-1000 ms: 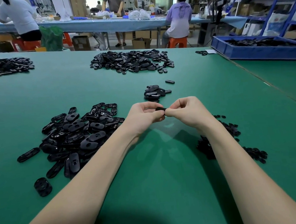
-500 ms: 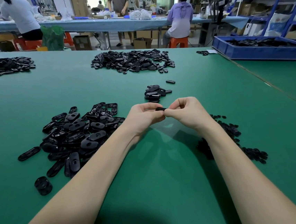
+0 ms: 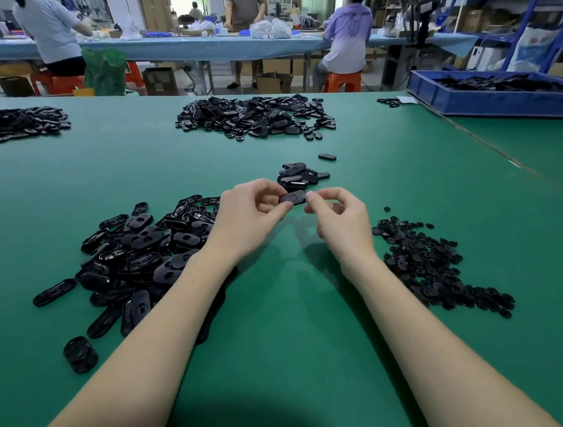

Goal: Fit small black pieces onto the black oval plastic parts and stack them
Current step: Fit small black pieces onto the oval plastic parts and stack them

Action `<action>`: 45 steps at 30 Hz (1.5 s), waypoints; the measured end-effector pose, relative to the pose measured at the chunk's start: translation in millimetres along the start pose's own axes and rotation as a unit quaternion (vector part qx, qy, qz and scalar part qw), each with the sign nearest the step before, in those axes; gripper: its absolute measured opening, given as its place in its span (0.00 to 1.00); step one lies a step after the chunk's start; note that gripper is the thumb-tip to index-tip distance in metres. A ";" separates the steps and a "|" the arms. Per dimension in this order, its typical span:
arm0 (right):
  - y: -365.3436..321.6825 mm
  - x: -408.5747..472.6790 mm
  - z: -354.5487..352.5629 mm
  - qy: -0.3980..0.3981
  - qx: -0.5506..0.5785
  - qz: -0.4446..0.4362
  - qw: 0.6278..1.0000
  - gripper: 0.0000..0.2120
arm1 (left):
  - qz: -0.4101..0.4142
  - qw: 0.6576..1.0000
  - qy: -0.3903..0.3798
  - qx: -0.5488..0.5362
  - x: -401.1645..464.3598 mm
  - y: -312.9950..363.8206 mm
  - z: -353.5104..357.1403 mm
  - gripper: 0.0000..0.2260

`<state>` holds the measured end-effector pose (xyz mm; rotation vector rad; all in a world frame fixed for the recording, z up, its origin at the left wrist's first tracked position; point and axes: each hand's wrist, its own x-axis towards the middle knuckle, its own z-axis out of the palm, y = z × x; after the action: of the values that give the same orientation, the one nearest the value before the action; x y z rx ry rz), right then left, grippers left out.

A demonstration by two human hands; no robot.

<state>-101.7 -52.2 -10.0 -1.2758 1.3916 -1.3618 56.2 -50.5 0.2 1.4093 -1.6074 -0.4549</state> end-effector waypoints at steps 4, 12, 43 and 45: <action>10.1 -2.7 2.2 0.025 -0.056 -0.040 0.997 0.09 | -0.035 0.999 0.030 0.022 26.2 -1.4 6.7 0.08; 14.3 0.2 2.5 -0.005 -0.075 -0.044 0.996 0.11 | -0.054 0.982 0.015 0.178 93.9 3.3 22.5 0.09; 12.5 -5.2 2.3 -0.048 -0.138 -0.076 0.986 0.10 | -0.250 0.902 0.033 0.352 -0.2 -49.4 -82.9 0.36; 12.8 -4.8 2.2 -0.051 -0.138 -0.076 0.986 0.10 | -0.285 0.891 0.013 0.354 -2.4 -56.2 -83.9 0.39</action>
<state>-100.4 -49.0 -23.4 -1.6383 1.4724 -1.2118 156.7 -39.9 -1.2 2.4568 -1.3641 -0.1623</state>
